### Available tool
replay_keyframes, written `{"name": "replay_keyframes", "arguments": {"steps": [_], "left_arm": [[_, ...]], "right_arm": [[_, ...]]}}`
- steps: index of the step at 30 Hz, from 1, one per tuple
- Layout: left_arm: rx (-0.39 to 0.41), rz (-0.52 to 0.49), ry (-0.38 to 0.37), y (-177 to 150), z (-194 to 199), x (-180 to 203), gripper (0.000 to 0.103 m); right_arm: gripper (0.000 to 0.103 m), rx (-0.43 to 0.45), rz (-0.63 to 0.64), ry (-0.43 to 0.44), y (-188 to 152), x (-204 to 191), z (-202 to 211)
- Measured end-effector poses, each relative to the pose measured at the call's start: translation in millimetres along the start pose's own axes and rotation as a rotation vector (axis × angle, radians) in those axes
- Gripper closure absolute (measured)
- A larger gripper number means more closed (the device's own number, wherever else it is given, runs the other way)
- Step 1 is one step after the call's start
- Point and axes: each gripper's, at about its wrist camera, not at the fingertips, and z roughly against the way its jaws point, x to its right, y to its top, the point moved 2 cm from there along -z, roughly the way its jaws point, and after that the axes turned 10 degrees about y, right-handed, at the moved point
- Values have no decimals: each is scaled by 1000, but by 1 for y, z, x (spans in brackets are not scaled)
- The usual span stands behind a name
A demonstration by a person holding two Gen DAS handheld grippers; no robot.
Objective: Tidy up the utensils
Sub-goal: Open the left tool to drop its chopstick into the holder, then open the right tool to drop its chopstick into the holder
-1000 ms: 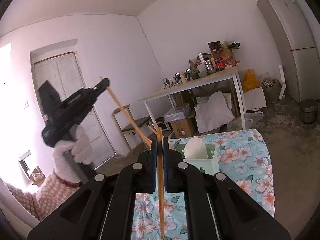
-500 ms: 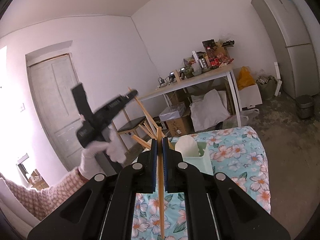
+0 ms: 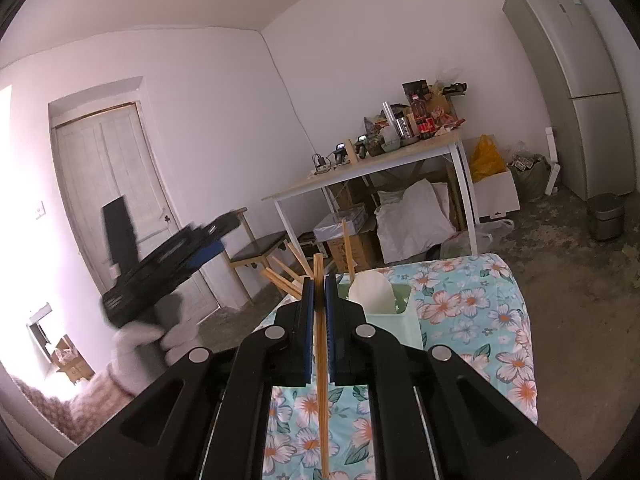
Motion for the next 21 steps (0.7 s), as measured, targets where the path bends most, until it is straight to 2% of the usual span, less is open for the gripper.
{"name": "replay_keyframes", "arguments": {"steps": [7,11,14,21], "left_arm": [[-141,-95,121,-46,32,-29,11],[-221,-152,201,-75,36,-46,10],[-286,-148,249,-94,37,-59,10],[-313,-134,356,-110,41,-79,9]], "right_arm": [[97,1,53,-3,20,-4,-16],[97,16,109,3,48,-7,-38],[97,36,152,0,73,-10,-56],[97,83,225,-2,119,-18,-105]]}}
